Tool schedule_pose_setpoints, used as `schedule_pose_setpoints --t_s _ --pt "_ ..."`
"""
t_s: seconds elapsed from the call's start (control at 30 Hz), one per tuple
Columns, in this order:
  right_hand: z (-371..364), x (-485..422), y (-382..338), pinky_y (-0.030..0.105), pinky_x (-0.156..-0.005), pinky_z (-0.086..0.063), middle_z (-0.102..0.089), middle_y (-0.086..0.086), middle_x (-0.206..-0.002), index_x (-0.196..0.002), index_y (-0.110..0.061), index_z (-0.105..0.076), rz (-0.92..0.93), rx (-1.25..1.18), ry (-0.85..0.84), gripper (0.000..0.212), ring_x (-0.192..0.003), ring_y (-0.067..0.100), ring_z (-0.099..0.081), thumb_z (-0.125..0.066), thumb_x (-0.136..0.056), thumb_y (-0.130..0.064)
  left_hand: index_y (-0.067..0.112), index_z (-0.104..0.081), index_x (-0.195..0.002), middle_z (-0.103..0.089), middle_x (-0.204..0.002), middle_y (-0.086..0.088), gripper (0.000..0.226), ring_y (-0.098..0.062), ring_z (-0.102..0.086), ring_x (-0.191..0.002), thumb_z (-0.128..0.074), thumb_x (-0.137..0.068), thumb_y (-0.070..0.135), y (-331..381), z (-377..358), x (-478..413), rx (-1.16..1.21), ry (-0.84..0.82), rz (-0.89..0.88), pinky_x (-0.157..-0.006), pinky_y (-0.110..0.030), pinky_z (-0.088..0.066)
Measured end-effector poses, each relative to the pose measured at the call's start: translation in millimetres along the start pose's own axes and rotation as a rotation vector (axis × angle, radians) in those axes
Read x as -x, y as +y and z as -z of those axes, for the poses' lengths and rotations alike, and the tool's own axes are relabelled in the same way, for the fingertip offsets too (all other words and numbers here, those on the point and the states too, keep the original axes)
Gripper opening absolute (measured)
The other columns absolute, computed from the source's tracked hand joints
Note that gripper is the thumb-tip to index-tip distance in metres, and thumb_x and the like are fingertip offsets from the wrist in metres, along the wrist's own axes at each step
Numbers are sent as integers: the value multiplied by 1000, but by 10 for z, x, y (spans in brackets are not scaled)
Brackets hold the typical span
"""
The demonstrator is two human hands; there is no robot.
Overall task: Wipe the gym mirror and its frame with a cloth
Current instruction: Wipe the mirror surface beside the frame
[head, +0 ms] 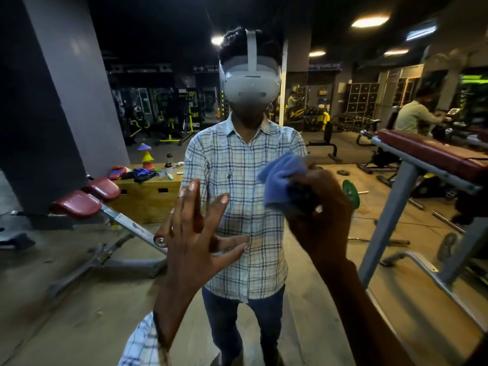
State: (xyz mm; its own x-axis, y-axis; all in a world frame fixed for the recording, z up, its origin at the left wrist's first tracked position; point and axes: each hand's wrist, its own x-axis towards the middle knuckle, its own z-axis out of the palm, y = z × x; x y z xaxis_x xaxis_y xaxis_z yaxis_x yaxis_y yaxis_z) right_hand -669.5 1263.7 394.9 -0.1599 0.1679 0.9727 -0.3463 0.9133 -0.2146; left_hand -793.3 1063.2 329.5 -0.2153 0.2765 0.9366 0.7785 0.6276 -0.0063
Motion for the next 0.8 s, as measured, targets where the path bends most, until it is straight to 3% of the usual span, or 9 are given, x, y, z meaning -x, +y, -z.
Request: schedule_pose_setpoints --t_s 0.1,0.23,0.27,0.4,0.47,0.57,0.63,0.73,0.8 --pt "-69 -41 -77 37 -76 -50 -62 8 -98 -103 1 -62 -148 -94 290 29 -89 16 -58 -81 -86 -13 27 -46 -150 -6 -169 -16 92 -26 -1 -160 -72 -74 73 -48 -29 13 11 23 -8 -125 -45 -9" --pt "-360 255 -178 34 -92 -53 -61 6 -120 -118 -19 -56 72 -5 -177 36 -115 17 -60 -75 -88 -22 29 -44 -150 -6 -169 -15 90 -26 0 -160 -66 -76 76 -110 -18 45 47 13 21 -122 -50 -15" --pt "-307 231 -154 32 -94 -52 -62 7 -120 -118 -18 -56 88 -12 -212 34 -116 16 -60 -73 -89 -24 30 -45 -150 -6 -169 -15 89 -27 -1 -160 -65 -77 77 -144 6 49 50 22 23 -123 -47 -12" --pt "-83 -58 -130 23 -87 -45 -62 1 -104 -107 -6 -62 -89 -75 306 24 -101 0 -57 -72 -88 -19 29 -46 -149 -10 -169 -16 85 -27 -5 -160 -63 -80 77 -271 93 67 39 40 7 -126 -42 -7" --pt "-258 -5 -225 27 -85 -47 -61 -1 -103 -107 -10 -61 -130 -100 383 24 -99 4 -59 -74 -88 -13 29 -46 -149 -10 -169 -15 86 -27 -6 -160 -65 -79 75 -295 100 78 31 32 3 -126 -43 -8" --pt "-532 297 -312 25 -91 -49 -62 6 -114 -116 -10 -58 19 -23 -42 37 -108 10 -59 -78 -85 -11 30 -45 -150 -9 -170 -15 87 -26 -4 -160 -65 -78 75 -346 106 89 35 19 8 -125 -42 -7" --pt "-433 269 -256 19 -94 -47 -61 5 -117 -118 -15 -57 74 15 -130 42 -111 5 -57 -80 -83 -13 31 -46 -149 -12 -168 -18 87 -26 -4 -160 -65 -78 76 -415 137 100 31 27 16 -125 -40 -5" --pt "-225 -26 -236 21 -86 -45 -61 2 -103 -109 -10 -61 -79 -6 264 28 -99 -3 -55 -77 -86 -13 30 -47 -148 -13 -167 -19 86 -27 -4 -160 -65 -78 76 -521 187 115 16 51 11 -125 -40 -5" --pt "-339 -70 -283 28 -81 -48 -62 4 -99 -105 -7 -62 -150 -12 428 26 -93 3 -57 -79 -85 -8 30 -47 -148 -14 -167 -19 86 -26 -5 -160 -65 -78 75 -568 200 122 7 53 9 -125 -41 -5"
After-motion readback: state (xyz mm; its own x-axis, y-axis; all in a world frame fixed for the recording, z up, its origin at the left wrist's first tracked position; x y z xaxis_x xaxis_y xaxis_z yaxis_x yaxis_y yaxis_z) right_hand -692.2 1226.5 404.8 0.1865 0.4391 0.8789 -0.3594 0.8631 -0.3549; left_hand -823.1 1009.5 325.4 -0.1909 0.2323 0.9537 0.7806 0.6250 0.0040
